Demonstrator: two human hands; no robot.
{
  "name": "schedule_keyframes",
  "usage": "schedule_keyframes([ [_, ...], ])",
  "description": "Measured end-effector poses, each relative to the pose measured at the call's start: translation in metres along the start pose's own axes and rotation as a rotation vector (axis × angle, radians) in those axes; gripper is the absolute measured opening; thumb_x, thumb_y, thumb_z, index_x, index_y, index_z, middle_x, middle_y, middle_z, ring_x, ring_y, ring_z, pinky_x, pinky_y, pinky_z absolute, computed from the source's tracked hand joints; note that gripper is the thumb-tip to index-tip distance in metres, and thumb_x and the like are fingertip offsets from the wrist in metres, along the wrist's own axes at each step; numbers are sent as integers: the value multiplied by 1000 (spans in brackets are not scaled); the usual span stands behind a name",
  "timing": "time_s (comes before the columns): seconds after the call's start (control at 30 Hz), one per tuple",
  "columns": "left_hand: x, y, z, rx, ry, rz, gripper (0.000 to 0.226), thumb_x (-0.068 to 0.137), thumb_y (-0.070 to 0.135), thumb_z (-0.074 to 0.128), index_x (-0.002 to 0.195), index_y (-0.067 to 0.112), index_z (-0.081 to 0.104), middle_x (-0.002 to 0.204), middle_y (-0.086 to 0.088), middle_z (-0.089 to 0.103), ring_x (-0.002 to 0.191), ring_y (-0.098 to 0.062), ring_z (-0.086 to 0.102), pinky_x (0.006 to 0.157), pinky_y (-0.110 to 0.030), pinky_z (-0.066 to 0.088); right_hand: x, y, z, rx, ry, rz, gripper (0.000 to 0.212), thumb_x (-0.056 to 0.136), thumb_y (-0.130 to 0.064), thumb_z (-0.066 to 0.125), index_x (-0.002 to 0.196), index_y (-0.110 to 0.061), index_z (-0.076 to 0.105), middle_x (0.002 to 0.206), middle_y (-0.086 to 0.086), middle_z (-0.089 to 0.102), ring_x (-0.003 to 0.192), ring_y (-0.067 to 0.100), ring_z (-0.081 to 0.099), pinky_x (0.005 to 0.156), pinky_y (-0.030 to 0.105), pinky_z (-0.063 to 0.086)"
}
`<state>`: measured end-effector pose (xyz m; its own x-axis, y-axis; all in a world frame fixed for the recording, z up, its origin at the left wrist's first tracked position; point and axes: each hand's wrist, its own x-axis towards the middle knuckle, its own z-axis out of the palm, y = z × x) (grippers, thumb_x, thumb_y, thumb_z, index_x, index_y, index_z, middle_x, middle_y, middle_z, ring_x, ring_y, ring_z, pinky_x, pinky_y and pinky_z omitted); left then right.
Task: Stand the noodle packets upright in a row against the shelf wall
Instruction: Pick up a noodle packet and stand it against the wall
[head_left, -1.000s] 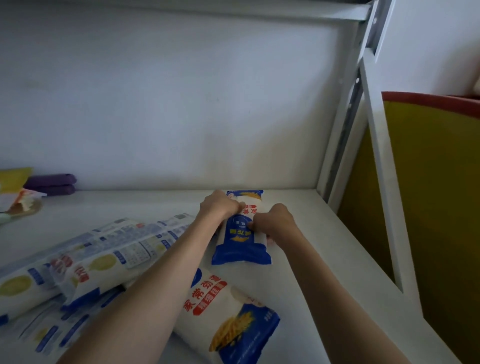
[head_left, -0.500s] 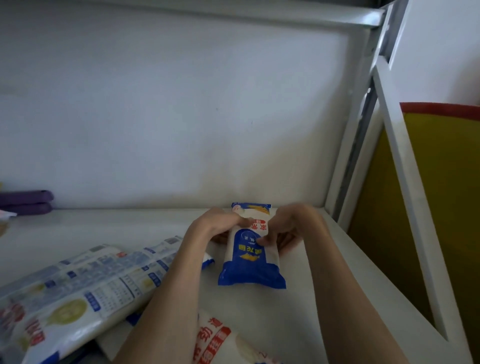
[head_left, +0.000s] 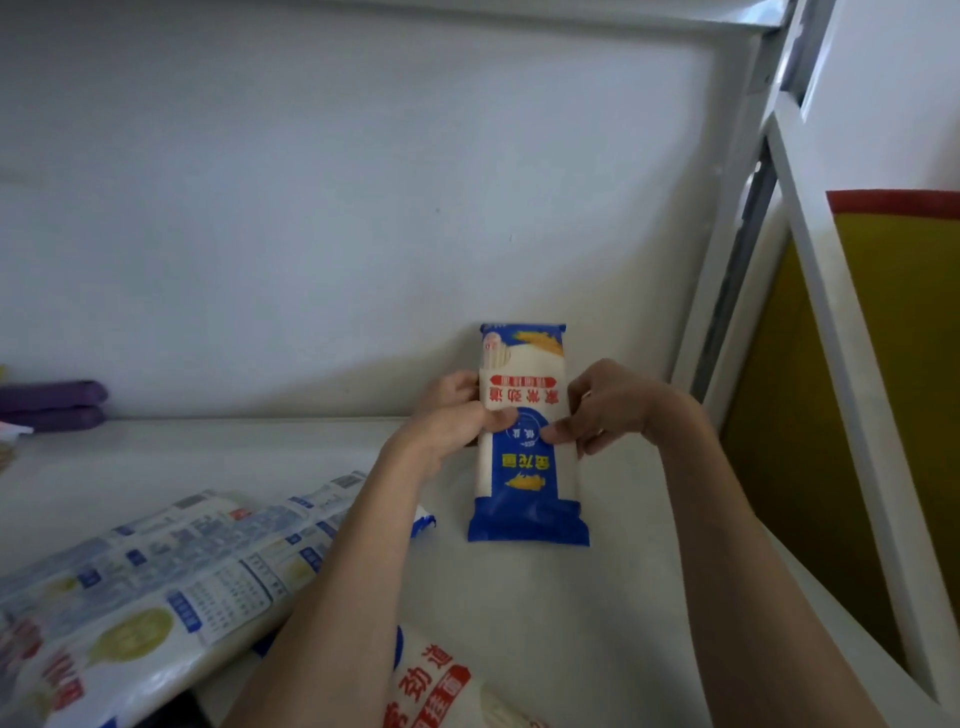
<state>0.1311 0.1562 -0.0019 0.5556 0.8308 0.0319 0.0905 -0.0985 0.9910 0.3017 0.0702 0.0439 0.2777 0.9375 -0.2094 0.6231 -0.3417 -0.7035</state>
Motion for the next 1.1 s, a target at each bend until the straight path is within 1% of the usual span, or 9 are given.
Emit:
schedule_keyframes([
  [0.1, 1, -1, 7, -66, 88, 172, 45, 78, 11, 79, 115, 22, 56, 109, 7, 70, 95, -10, 70, 70, -29, 59, 4, -4, -1, 28, 151, -65, 20, 76, -17, 79, 88, -16, 63, 89, -1, 69, 76, 15, 70, 65, 28, 59],
  [0.23, 6, -6, 13, -123, 115, 336, 52, 83, 13, 75, 129, 24, 54, 115, 8, 69, 106, -13, 68, 74, -31, 61, 12, -2, 4, 100, 311, -138, 28, 77, -16, 79, 99, -15, 62, 93, -2, 66, 78, 15, 69, 69, 31, 60],
  [0.33, 10, -12, 16, -64, 36, 357, 72, 86, 12, 72, 147, 31, 39, 123, 9, 67, 109, -9, 66, 79, -33, 61, 16, 3, 11, 165, 421, -184, 27, 78, -15, 78, 100, -16, 62, 97, -2, 66, 85, 19, 69, 73, 36, 61],
  [0.4, 13, -18, 18, 34, -3, 300, 86, 85, 7, 73, 151, 39, 28, 128, 9, 63, 112, -10, 64, 84, -36, 60, 20, 6, 17, 202, 486, -207, 25, 77, -12, 79, 97, -16, 64, 98, -1, 69, 89, 19, 69, 77, 40, 61],
  [0.5, 15, -27, 17, 157, 24, 146, 79, 81, 9, 77, 145, 33, 38, 125, 3, 65, 112, -17, 64, 88, -43, 58, 28, 10, 24, 254, 560, -210, 29, 77, -12, 79, 103, -16, 67, 99, -4, 68, 91, 17, 66, 80, 43, 60],
  [0.63, 18, -39, 21, 394, 129, 67, 55, 73, 15, 84, 122, 16, 59, 117, -3, 71, 99, -18, 68, 87, -36, 57, 36, 15, 30, 329, 646, -200, 31, 78, -16, 79, 106, -18, 67, 107, -1, 71, 98, 19, 67, 83, 48, 59],
  [0.77, 30, -37, 35, 378, 288, 40, 51, 72, 15, 84, 117, 14, 62, 113, -4, 70, 99, -21, 67, 84, -35, 56, 44, 17, 34, 351, 718, -199, 22, 78, -20, 78, 95, -16, 64, 110, 4, 71, 98, 22, 68, 81, 49, 59],
  [0.97, 40, -39, 48, 343, 400, 65, 43, 72, 13, 83, 112, 12, 67, 112, -7, 72, 97, -23, 68, 77, -33, 53, 50, 20, 34, 288, 726, -196, 36, 89, -14, 67, 124, -14, 59, 117, 6, 66, 103, 21, 64, 72, 33, 57],
  [1.1, 43, -40, 44, 311, 470, 68, 47, 64, 17, 89, 103, 12, 64, 104, -6, 73, 88, -20, 67, 71, -31, 51, 56, 31, 42, 245, 625, -20, 29, 87, -19, 69, 113, -9, 60, 112, 8, 67, 95, 23, 65, 71, 35, 57],
])
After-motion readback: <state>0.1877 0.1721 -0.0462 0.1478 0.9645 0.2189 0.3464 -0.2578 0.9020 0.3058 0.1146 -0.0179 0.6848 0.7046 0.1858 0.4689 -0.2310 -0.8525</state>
